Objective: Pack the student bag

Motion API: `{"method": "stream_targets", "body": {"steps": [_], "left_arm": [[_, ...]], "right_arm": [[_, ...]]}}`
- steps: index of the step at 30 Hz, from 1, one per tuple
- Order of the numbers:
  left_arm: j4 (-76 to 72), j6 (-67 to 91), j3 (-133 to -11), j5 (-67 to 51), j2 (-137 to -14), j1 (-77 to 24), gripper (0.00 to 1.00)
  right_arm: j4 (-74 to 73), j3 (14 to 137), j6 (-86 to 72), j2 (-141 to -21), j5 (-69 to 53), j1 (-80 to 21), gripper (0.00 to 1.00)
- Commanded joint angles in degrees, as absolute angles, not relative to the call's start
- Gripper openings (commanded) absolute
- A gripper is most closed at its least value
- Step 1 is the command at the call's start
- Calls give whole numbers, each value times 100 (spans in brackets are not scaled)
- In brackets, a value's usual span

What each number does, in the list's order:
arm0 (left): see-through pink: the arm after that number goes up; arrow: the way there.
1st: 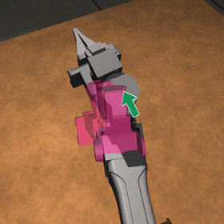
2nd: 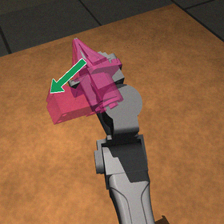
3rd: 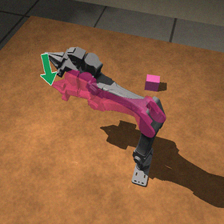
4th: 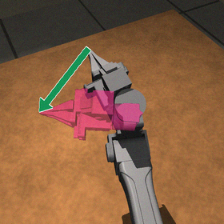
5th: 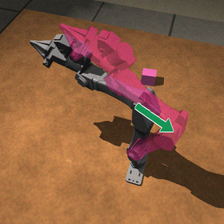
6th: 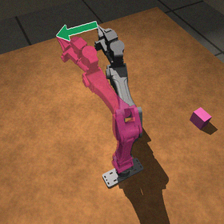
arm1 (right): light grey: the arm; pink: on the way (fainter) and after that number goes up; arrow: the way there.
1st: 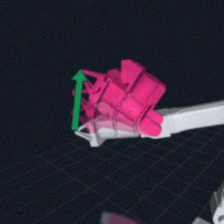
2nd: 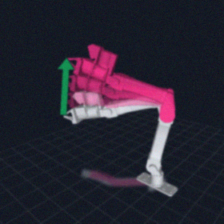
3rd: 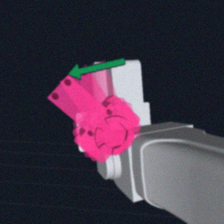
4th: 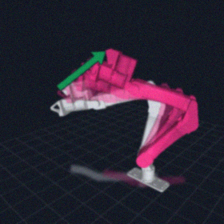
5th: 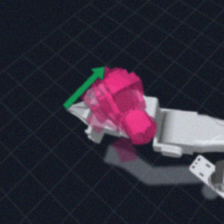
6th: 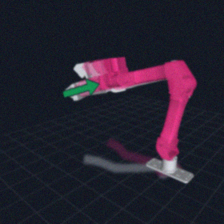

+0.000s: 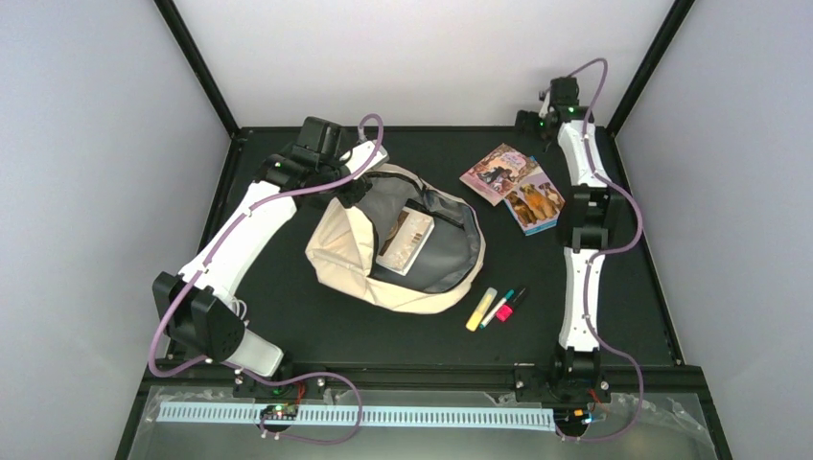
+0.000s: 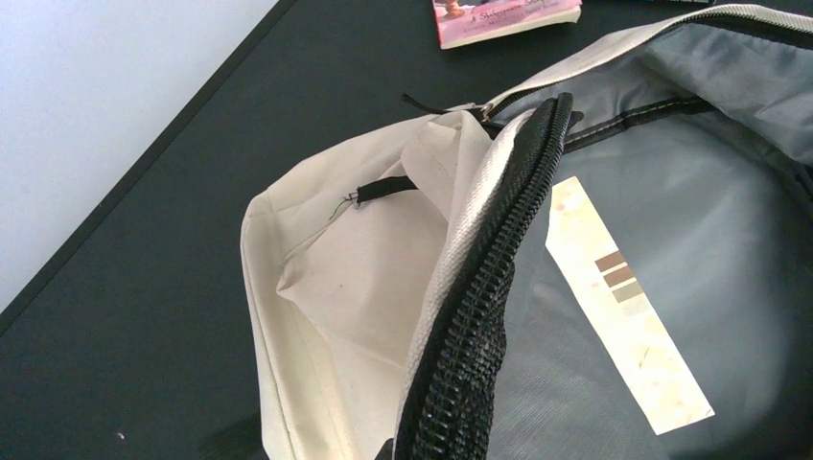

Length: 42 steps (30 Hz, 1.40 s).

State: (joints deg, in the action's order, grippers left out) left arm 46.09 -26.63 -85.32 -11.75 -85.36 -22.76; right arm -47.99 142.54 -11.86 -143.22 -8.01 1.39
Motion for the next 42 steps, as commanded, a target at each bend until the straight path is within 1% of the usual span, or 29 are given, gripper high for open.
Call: {"method": "stream_targets", "body": {"steps": [1,6,9,15,20,23,25,28,30,33,36,38,39,40,42], "left_arm": [[4655,-2786,-8532,-993,-8532,-2215,2],[4684,-2773,-8584,-1028,-8638,-2215,1],[4692,-2793,-8596,-1020,-8634,-2206,1],[4693,-2821,-8625,-1001,-8672,-2189,2],[4698,-2821,-8655,-989,-8714,-2165,2],[4684,-2777,-8679,-912,-8733,-2116,2],[4676,-2708,-8742,-778,-8793,-2038,2],[4697,-2610,-8920,-599,-8865,-1823,2],[4747,-2593,-9023,-575,-8861,-1625,2],[4790,-2725,-9043,-513,-8691,-1360,2],[4805,-2852,-8931,-385,-8470,-1143,2],[4865,-2900,-8896,-303,-8346,-969,2],[4894,-2908,-8884,-276,-8296,-893,2],[4911,-2900,-8860,-277,-8244,-802,2],[4912,-2893,-8792,-338,-8150,-674,2]], "right_arm": [[-4725,14079,-1835,-14828,-1081,195,100],[-4102,14069,-2759,-15126,-1449,190,100],[-3939,13998,-3146,-15272,-1721,185,95],[-3766,13776,-3413,-15486,-2101,88,89],[-3599,13524,-3621,-15323,-2611,80,86],[-4136,13432,-3043,-14894,-2301,11,86],[-4328,12930,-2540,-14350,-1825,-116,86],[-4231,11999,-1699,-13452,-819,-432,88],[-4249,11723,-875,-13086,-66,-731,91],[-4256,11586,591,-12893,1274,-1280,94],[-3744,11277,2133,-12929,2429,-1606,95],[-3528,11168,2800,-13031,2735,-1675,92],[-3547,11206,2996,-13082,2725,-1678,88],[-3582,11192,3113,-13108,2653,-1685,85],[-3567,10953,3293,-12994,2362,-1727,84]]}}
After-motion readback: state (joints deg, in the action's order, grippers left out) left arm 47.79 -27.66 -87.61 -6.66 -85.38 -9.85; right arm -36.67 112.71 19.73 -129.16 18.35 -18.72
